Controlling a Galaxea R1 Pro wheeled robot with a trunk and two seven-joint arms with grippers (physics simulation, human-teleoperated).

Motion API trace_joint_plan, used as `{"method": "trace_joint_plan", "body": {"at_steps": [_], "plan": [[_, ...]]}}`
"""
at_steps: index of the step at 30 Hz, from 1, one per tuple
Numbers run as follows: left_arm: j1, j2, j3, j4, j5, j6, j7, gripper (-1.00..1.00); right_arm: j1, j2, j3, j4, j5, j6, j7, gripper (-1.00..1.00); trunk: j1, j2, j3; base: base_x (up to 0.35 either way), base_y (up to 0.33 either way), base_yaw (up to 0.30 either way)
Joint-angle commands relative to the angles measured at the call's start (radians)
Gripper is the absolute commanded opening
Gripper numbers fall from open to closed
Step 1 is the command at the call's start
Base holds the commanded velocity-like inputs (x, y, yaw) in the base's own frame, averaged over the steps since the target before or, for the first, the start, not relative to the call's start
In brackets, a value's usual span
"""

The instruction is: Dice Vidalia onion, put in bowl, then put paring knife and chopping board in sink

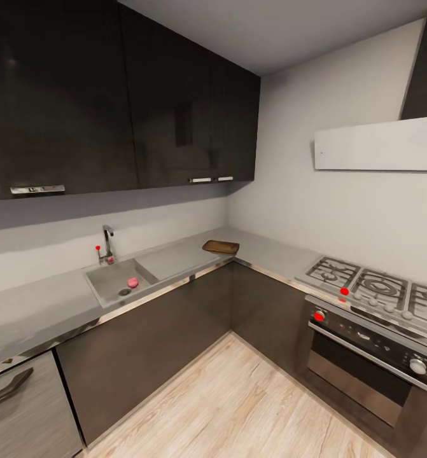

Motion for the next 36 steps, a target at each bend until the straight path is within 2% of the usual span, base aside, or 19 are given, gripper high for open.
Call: {"method": "trace_joint_plan", "body": {"at_steps": [1,36], "plan": [[0.000,0.000,0.000,0.000,0.002,-0.002,0.000,1.00,0.000,0.000,0.001,0.001,0.001,-0.003,-0.004,1.00,0.000,-0.001,0.000,0.000,0.000,0.000],[0.000,0.000,0.002,0.006,0.001,-0.002,0.000,1.00,0.000,-0.002,0.001,0.000,0.002,-0.003,-0.005,1.00,0.000,-0.001,0.000,0.000,0.000,0.000]]}}
